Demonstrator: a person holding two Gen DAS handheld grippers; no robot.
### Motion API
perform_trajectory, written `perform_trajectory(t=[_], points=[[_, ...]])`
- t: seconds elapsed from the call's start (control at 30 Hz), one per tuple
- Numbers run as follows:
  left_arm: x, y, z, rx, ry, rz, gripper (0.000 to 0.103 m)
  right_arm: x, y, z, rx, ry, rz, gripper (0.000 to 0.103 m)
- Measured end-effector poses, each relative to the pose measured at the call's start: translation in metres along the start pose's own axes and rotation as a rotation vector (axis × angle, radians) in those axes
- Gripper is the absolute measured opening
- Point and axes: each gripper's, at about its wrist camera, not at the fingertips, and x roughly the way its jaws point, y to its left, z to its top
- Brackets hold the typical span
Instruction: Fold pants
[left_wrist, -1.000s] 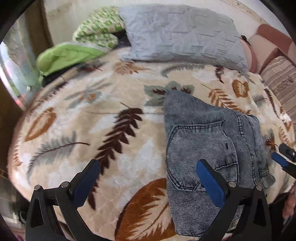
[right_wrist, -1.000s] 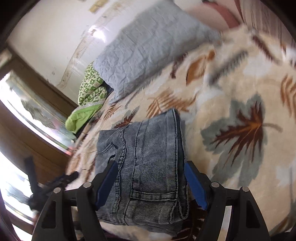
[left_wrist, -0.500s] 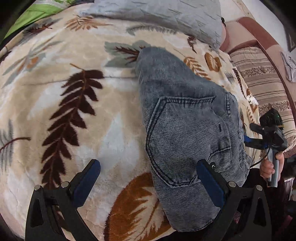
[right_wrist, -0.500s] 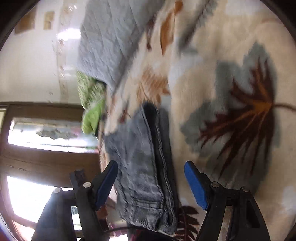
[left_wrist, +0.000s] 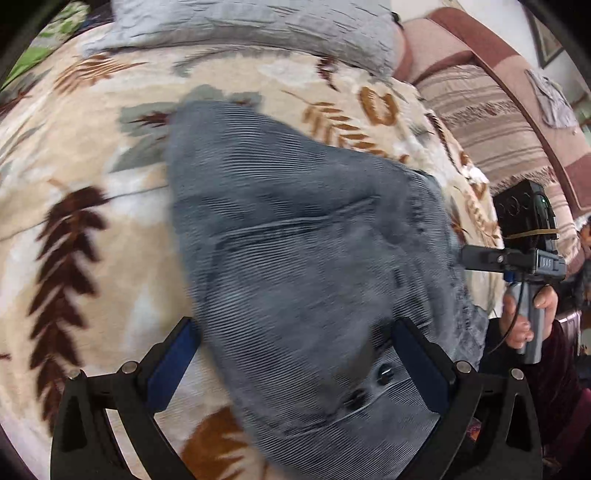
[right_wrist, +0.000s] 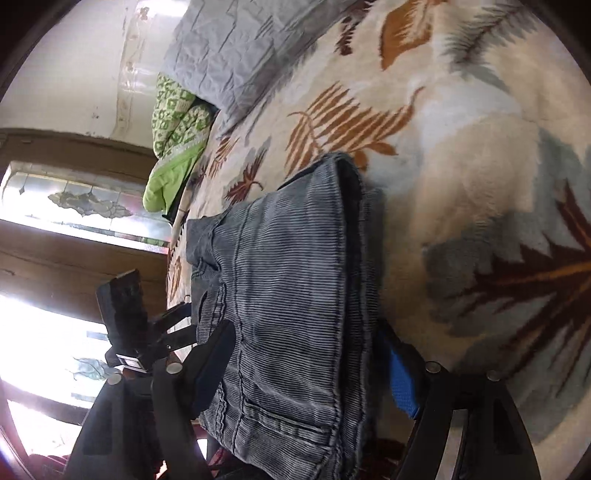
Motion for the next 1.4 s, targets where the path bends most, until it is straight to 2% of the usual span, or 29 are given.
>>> perform_trajectory(t=[0.13, 0.17, 0.2, 0.23, 0.3, 0.4, 0.47, 0.53, 0.7, 0.97, 1.07, 1.23, 1.3, 1.37, 1.4], points=[[-0.001, -0.008, -0.003, -0.028, -0.048, 0.017, 0.102, 0.005, 0.013, -0.005, -0.04, -0.005, 0.051, 0.074], [-0.004, -0.008, -0.006, -0.038, -0.062, 0.021, 0.094, 0.006, 0.017, -0.007, -0.065, -0.013, 0.022, 0.071], [-0.009, -0.008, -0.007, -0.045, -0.075, 0.034, 0.081, 0.005, 0.02, -0.009, -0.085, -0.019, -0.007, 0.062], [-0.012, -0.009, -0.007, -0.049, -0.078, 0.046, 0.076, 0.003, 0.023, -0.01, -0.097, -0.032, -0.024, 0.052], [-0.02, -0.008, -0.006, -0.05, -0.079, 0.051, 0.057, -0.003, 0.029, -0.011, -0.114, -0.067, -0.019, 0.04], [-0.029, -0.013, -0.001, -0.043, -0.08, 0.065, 0.044, -0.011, 0.043, -0.013, -0.156, -0.115, -0.009, 0.035], [-0.037, -0.021, 0.003, -0.018, -0.088, 0.076, 0.039, -0.014, 0.052, -0.014, -0.182, -0.138, -0.013, 0.034], [-0.048, -0.027, 0.007, 0.003, -0.103, 0.071, 0.037, -0.017, 0.064, -0.012, -0.202, -0.167, -0.009, 0.033], [-0.08, -0.044, 0.028, 0.045, -0.168, 0.12, 0.036, -0.029, 0.085, 0.0, -0.227, -0.221, 0.032, 0.033], [-0.13, -0.041, 0.08, 0.048, -0.261, 0.193, 0.036, -0.057, 0.124, 0.054, -0.259, -0.365, 0.136, 0.033], [-0.135, -0.032, 0.1, 0.035, -0.281, 0.222, 0.036, -0.053, 0.133, 0.073, -0.273, -0.395, 0.14, 0.033], [-0.105, -0.003, 0.119, -0.022, -0.229, 0.249, 0.036, -0.027, 0.12, 0.095, -0.24, -0.389, 0.109, 0.033], [-0.08, 0.016, 0.122, -0.077, -0.166, 0.248, 0.036, -0.013, 0.1, 0.101, -0.2, -0.361, 0.084, 0.033], [-0.057, 0.033, 0.12, -0.113, -0.126, 0.29, 0.036, 0.012, 0.077, 0.107, -0.141, -0.3, 0.029, 0.033], [-0.043, 0.04, 0.12, -0.123, -0.117, 0.356, 0.038, 0.025, 0.066, 0.11, -0.116, -0.263, -0.02, 0.033]])
